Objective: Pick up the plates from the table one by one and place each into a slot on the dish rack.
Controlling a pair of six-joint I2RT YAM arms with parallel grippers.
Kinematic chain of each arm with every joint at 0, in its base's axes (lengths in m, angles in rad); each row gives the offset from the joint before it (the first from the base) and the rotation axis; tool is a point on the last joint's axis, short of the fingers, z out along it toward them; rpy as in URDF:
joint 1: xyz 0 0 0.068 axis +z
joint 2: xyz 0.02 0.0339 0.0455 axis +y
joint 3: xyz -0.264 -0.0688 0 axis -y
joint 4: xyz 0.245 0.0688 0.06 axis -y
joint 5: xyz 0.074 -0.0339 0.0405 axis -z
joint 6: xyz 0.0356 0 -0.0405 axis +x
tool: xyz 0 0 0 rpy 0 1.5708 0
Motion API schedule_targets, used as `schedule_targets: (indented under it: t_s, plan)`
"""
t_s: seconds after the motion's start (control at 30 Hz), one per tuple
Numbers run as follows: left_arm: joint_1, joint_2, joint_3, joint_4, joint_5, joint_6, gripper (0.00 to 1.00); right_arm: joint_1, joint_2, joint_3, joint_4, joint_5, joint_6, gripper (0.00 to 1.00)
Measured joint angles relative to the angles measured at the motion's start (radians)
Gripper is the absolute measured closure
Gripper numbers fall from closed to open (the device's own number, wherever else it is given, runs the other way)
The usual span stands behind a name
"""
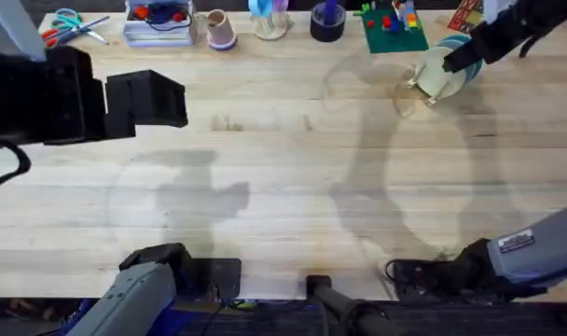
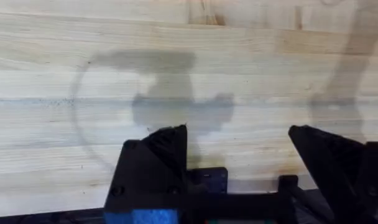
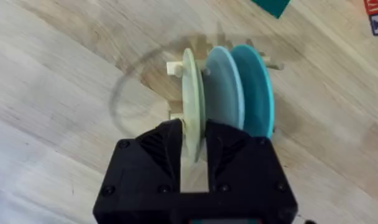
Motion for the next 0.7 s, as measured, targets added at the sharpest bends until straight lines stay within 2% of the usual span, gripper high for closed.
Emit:
schedule_targets:
  t_s: [0.17,0.37,0.57,0.7]
  plan:
    - [0.000,0.000,0.000,0.000,0.000,0.000,0.007,0.000,-0.052,-0.002,-0.001,0.000,0.000,0.770]
    - [0.000,0.000,0.000,0.000,0.000,0.000,0.006,-0.004,-0.177,-0.002,-0.039,0.000,0.006,0.765]
    - [0.000,0.000,0.000,0.000,0.000,0.000,0.007,-0.012,-0.306,-0.007,-0.100,0.000,0.016,0.679]
    - [0.000,0.000,0.000,0.000,0.000,0.000,0.006,-0.013,-0.419,-0.065,-0.102,0.000,0.017,0.633]
